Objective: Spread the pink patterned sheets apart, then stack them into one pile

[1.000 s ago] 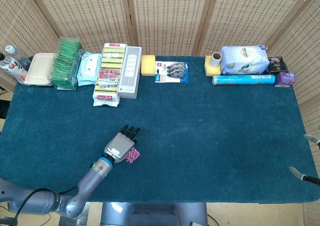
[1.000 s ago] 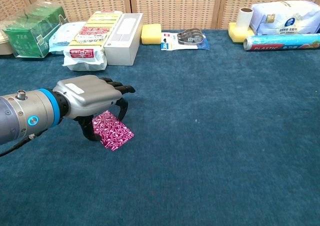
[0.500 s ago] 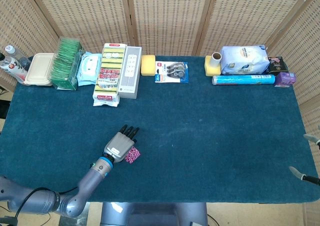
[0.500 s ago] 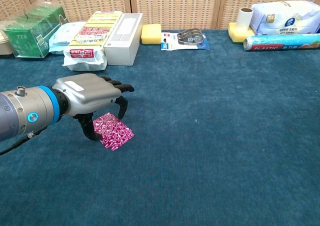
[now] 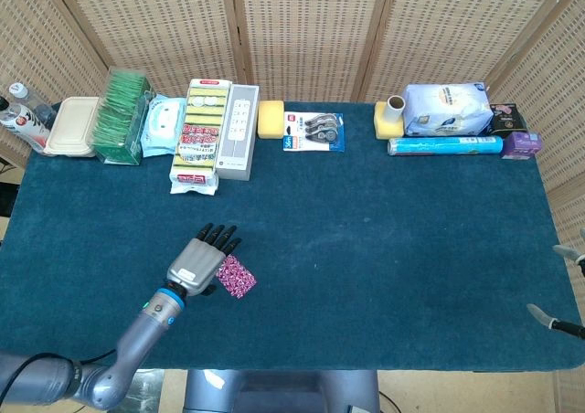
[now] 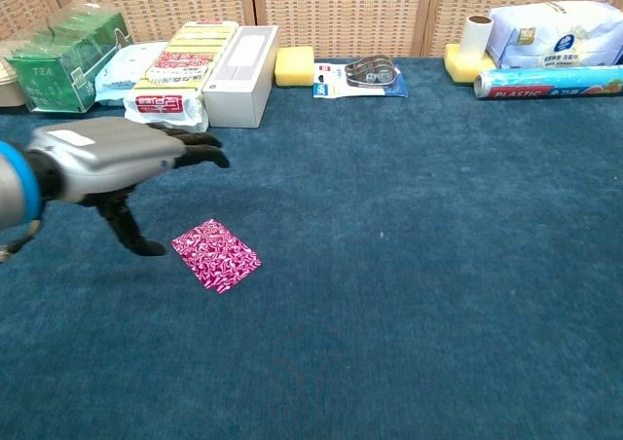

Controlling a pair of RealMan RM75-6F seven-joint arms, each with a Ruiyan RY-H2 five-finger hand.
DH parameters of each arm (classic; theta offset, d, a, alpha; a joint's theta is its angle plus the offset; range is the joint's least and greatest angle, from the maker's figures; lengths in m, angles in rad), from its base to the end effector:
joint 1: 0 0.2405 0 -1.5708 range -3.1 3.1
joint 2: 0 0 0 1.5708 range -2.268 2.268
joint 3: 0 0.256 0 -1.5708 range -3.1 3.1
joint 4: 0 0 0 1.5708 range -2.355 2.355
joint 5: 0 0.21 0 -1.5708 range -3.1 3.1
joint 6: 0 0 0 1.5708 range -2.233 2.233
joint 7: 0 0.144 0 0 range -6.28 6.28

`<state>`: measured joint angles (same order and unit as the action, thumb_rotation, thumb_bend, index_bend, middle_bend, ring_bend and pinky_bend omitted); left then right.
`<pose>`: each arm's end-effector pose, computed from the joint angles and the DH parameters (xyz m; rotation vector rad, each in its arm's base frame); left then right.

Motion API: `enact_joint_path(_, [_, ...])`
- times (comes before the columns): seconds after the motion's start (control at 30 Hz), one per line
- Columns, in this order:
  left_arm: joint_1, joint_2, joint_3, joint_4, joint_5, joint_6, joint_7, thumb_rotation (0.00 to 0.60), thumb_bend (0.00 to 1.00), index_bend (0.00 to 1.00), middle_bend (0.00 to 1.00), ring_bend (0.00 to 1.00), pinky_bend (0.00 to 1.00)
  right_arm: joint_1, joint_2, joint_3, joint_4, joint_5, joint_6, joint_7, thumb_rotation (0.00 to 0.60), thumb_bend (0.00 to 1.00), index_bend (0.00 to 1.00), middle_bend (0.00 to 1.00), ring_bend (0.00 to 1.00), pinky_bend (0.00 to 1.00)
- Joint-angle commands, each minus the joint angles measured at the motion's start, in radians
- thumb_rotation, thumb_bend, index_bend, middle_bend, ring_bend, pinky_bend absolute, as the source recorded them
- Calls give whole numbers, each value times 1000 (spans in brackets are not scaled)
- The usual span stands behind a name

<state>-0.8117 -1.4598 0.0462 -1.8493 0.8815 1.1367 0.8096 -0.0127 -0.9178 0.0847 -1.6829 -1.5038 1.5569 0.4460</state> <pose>-0.1372 0.2720 -0.0161 -2.0702 -0.7661 -0.6028 -0.3149 -0.1571 0.2295 1.1646 -1.0911 1.1603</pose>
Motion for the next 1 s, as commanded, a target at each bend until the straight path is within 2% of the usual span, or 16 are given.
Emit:
enact_joint_path(0.03, [130, 99, 97, -68, 163, 113, -134, 600, 171, 58, 0, 0, 49, 2, -2, -2, -1, -3, -2, -10, 600, 8, 212, 0, 0, 0])
enact_joint_path(0.1, [209, 136, 162, -71, 265, 188, -206, 600, 158, 47, 0, 0, 49, 4, -5, -5, -3, -9, -5, -25, 600, 8, 212, 0, 0, 0])
enact_joint_path(0.23, [315, 179, 245, -27, 422, 275, -337, 600, 155, 37, 0, 0, 49, 7, -11, -6, -9, -10, -7, -54, 600, 8, 211, 0, 0, 0])
enact_joint_path(0.37, [386, 217, 291, 10, 504, 328, -430, 600, 156, 31, 0, 0, 49, 9, -18, -5, -16, -7, -10, -82, 600, 8, 212, 0, 0, 0])
enact_joint_path(0.5, [447, 253, 311, 34, 552, 379, -472, 600, 154, 17, 0, 0, 50, 13, -24, -3, -24, 1, -16, -113, 600, 8, 212, 0, 0, 0])
enact_joint_path(0.57, [476, 270, 310, 48, 576, 409, -502, 600, 154, 13, 0, 0, 49, 15, -28, -2, -26, 5, -18, -130, 600, 8, 212, 0, 0, 0])
enact_joint_path(0.6, [499, 284, 291, 61, 571, 450, -529, 600, 154, 10, 0, 0, 50, 16, -32, 1, -22, 12, -17, -149, 600, 8, 212, 0, 0, 0])
enact_joint_path(0.73, [527, 307, 256, 88, 583, 469, -584, 600, 154, 4, 0, 0, 49, 12, -45, 15, -16, 34, 0, -186, 600, 8, 213, 1, 0, 0])
enact_joint_path(1.0, [606, 304, 194, 128, 626, 571, -575, 600, 154, 0, 0, 0, 49, 2, -56, 29, -8, 51, 25, -206, 600, 8, 213, 1, 0, 0])
